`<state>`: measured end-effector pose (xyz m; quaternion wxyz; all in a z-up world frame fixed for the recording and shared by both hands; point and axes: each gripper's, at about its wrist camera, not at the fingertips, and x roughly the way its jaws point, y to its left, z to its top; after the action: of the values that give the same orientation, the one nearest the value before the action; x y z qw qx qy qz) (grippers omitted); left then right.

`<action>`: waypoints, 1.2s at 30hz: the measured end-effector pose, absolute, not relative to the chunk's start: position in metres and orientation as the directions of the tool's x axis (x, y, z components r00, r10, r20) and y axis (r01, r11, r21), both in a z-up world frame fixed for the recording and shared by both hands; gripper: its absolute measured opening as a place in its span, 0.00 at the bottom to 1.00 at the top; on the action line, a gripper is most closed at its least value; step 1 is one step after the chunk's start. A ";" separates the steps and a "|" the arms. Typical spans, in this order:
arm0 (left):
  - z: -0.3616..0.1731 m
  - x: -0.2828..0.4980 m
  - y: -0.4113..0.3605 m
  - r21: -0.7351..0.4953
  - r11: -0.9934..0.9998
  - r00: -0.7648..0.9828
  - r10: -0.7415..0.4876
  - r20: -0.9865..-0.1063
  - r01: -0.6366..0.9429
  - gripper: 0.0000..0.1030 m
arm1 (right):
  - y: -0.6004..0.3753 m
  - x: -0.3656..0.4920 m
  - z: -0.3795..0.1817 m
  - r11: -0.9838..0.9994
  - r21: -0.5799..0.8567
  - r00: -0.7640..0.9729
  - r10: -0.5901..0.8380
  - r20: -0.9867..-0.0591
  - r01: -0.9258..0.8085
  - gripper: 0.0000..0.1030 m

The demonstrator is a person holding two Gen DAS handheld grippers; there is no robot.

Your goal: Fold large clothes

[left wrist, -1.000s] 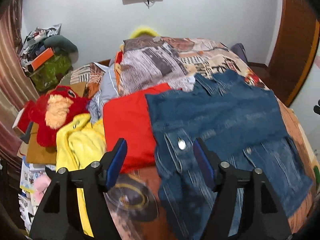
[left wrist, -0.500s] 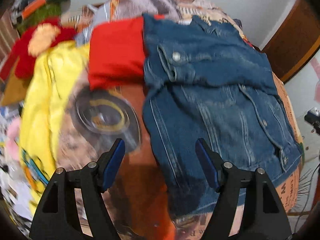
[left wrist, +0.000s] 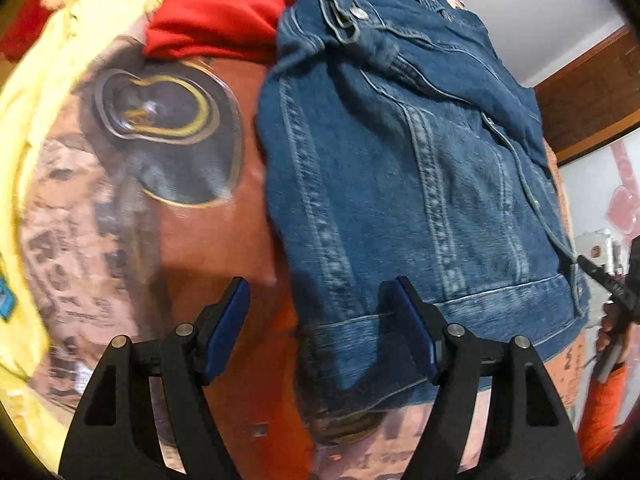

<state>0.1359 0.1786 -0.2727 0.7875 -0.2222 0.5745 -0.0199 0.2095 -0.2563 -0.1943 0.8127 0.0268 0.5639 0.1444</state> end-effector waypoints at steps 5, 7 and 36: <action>-0.286 0.144 0.170 -0.442 0.867 0.339 -0.355 -0.871 -0.229 0.68 | -0.244 0.215 -0.210 0.928 0.307 0.291 0.360 -0.886 -0.213 0.56; -0.285 0.144 0.167 -0.434 0.873 0.351 -0.344 -0.871 -0.221 0.65 | -0.244 0.217 -0.215 0.914 0.356 0.287 0.400 -0.870 -0.194 0.49; -0.095 0.252 0.205 -0.246 0.957 0.794 -0.027 -0.608 -0.155 0.00 | -0.201 0.320 -0.089 0.887 0.304 0.604 0.460 -0.651 -0.349 0.08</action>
<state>0.2524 0.2046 -0.0946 0.9362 -0.1430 0.3193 0.0342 0.3202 -0.2014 -0.0888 0.8925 0.0728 0.3832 0.2266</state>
